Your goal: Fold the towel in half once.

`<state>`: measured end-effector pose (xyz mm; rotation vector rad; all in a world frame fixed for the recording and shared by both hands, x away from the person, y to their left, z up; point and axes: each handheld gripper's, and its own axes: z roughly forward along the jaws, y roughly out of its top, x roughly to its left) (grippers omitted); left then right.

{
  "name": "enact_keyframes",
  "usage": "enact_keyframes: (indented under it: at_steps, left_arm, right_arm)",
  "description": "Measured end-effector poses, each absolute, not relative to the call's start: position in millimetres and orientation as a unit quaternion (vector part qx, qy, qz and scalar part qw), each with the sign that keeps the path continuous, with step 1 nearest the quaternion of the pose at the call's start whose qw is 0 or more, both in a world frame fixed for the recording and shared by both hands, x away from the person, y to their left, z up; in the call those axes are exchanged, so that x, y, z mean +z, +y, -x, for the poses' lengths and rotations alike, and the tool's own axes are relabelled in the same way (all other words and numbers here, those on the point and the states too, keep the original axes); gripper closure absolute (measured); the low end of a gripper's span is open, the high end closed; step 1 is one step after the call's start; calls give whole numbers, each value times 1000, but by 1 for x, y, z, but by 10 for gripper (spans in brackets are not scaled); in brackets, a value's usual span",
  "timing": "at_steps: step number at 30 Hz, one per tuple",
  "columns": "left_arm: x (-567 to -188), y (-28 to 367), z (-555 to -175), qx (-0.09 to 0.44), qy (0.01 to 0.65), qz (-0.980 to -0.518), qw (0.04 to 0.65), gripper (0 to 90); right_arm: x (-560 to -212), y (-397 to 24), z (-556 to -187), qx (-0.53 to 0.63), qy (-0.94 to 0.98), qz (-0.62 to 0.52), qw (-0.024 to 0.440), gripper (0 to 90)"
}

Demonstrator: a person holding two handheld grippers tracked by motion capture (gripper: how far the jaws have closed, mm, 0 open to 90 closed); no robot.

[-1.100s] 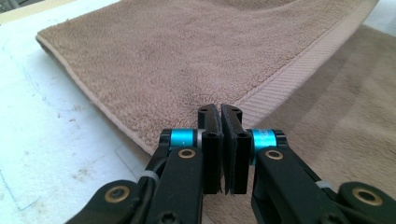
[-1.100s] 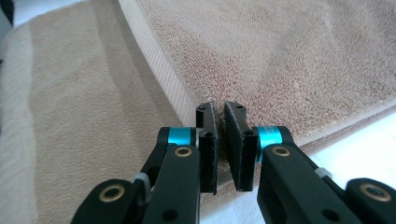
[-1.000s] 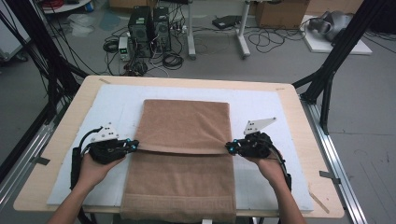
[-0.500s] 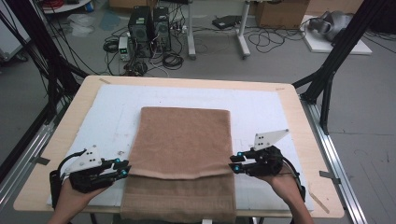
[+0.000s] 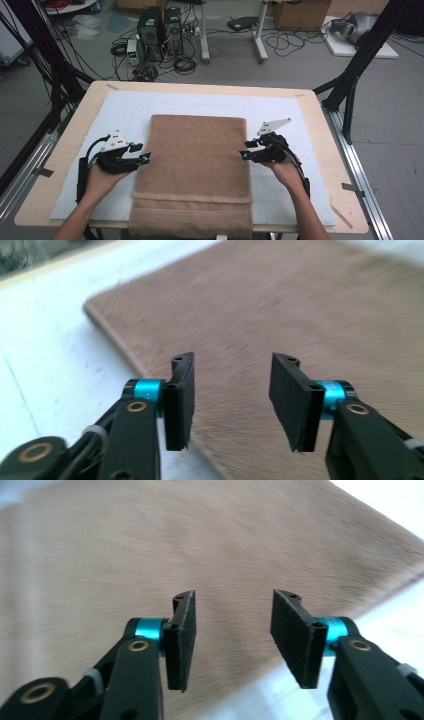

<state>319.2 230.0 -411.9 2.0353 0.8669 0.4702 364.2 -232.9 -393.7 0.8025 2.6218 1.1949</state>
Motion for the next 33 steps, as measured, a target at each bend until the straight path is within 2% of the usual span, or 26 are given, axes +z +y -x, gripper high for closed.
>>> enact_keyframes:
  at_steps: [1,6,8,10,15,17,19,23,33]
  left_arm:
    - [-417,229,-324,196,354,-819,408,505]
    - [-437,233,-346,166,402,-810,393,455]
    - [-444,233,-351,142,408,-816,383,483]
    - [-446,233,-351,146,408,-812,391,497]
    - [-447,233,-352,140,418,-802,403,600]
    - [-448,233,-354,127,420,-798,412,700]
    - [-448,231,-353,127,417,-798,416,771]
    - [-448,234,-357,116,425,-790,427,809]
    - [-435,221,-387,161,437,-778,421,817]
  right_arm:
    - [-398,-231,-369,393,874,-275,79,487]
    - [-422,-230,-388,348,877,-317,97,433]
    - [-427,-231,-393,348,873,-329,93,428]
    - [-431,-229,-395,345,871,-338,91,438]
    - [-437,-226,-399,345,871,-340,79,577]
    - [-437,-226,-398,351,872,-335,65,736]
    - [-438,-223,-395,357,871,-331,69,791]
    - [-437,-225,-395,361,870,-328,71,813]
    - [-428,-227,-419,341,865,-354,101,813]
